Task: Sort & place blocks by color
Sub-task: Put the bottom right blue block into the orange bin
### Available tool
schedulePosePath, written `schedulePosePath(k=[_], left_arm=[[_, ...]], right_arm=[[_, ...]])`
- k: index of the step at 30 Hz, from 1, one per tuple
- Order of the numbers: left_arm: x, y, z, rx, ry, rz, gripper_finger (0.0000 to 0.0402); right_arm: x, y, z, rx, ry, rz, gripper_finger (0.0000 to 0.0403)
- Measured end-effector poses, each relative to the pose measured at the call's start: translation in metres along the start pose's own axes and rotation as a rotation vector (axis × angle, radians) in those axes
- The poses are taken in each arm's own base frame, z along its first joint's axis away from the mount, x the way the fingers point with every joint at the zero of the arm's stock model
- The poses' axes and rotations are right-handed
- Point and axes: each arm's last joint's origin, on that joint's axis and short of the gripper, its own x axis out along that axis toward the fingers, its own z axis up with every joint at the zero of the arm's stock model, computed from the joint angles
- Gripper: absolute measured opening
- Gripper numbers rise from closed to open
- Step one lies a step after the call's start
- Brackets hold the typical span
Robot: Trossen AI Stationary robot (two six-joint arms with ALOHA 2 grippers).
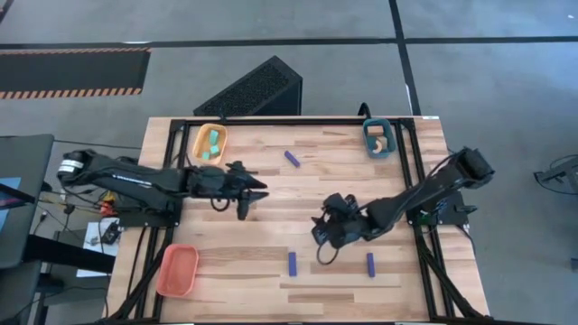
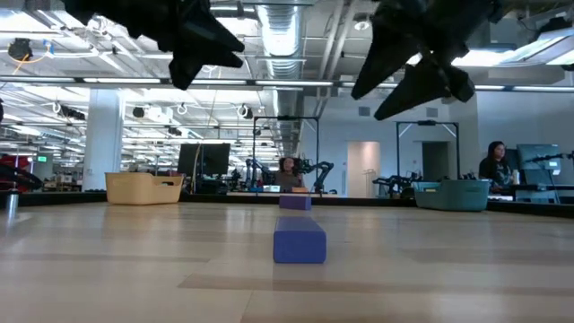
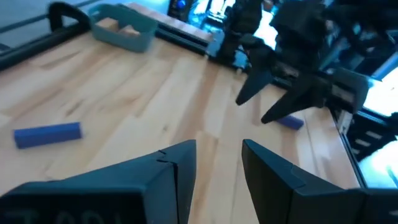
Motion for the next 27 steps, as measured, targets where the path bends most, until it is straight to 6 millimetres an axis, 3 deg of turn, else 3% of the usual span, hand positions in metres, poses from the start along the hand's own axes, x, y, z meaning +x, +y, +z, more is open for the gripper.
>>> schedulePosePath(k=[3, 8, 12, 17, 23, 27], left_arm=[[0.006, -0.011, -0.002, 0.009, 0.004, -0.016, 0.0114], [0.003, -0.027, -0.008, 0.007, -0.006, 0.001, 0.0114], [-0.002, -0.038, -0.013, -0.005, -0.014, 0.016, 0.0114], [-0.008, -0.050, -0.024, -0.025, 0.005, 0.029, 0.0114], [-0.015, -0.056, -0.038, -0.014, 0.075, 0.074, 0.0114], [-0.016, -0.061, -0.042, -0.010, 0.154, -0.035, 0.0114]], right_arm=[[-0.007, -0.009, -0.005, 0.021, 0.011, 0.092, 0.0255], [-0.011, -0.009, -0.016, 0.084, -0.014, 0.255, 0.0255], [-0.015, -0.006, -0.022, 0.097, -0.006, 0.285, 0.0255], [-0.008, -0.001, -0.030, 0.093, -0.009, 0.295, 0.0255], [0.019, 0.006, -0.022, 0.120, -0.058, 0.358, 0.0255], [0.023, 0.020, -0.019, 0.067, -0.037, 0.431, 0.0255]])
